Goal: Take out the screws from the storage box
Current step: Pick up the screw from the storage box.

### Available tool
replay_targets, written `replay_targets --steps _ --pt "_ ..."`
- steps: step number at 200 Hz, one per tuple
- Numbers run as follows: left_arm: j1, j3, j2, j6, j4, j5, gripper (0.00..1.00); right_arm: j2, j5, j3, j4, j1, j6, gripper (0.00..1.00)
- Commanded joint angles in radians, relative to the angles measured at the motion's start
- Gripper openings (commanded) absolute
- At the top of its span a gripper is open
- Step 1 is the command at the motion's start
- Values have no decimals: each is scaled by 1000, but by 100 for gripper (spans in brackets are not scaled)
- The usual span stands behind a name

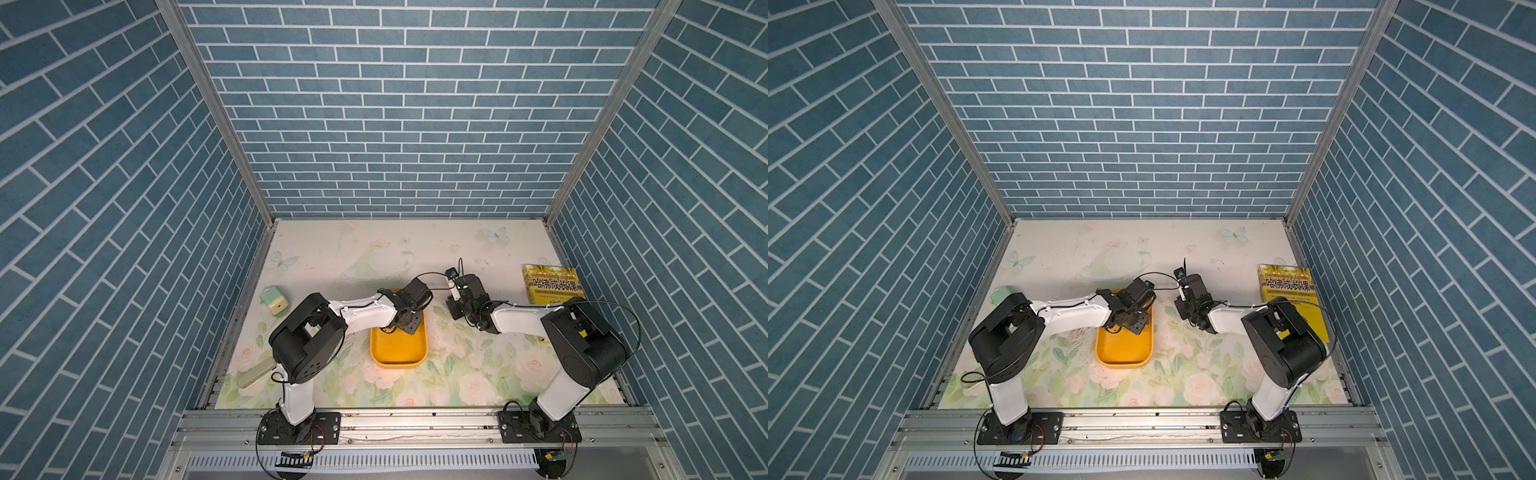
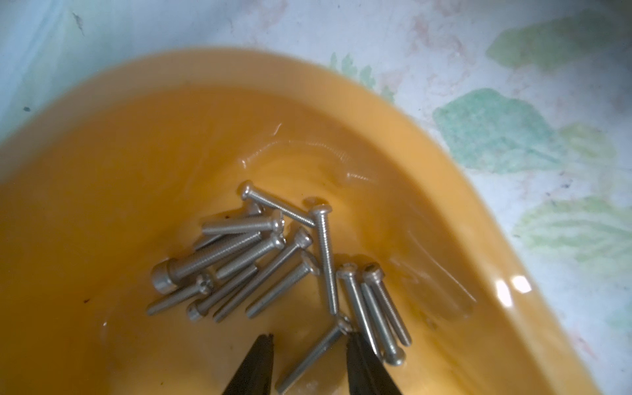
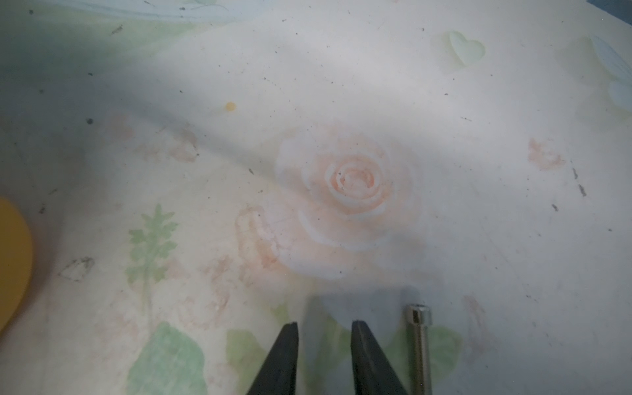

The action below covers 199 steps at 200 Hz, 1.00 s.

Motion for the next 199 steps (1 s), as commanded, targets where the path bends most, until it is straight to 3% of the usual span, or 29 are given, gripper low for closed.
replay_targets --steps 1,66,108,199 --pt "4 -12 40 -9 -76 -11 38 -29 -13 -12 18 -4 17 31" --pt "4 -16 82 -24 -101 -28 19 -27 -23 0 13 -3 17 32" --pt "4 -17 82 -23 -93 -30 0 -18 -35 9 17 -3 12 32" --pt "11 -119 -143 -18 123 -43 0 -69 -92 17 115 0 -47 29"
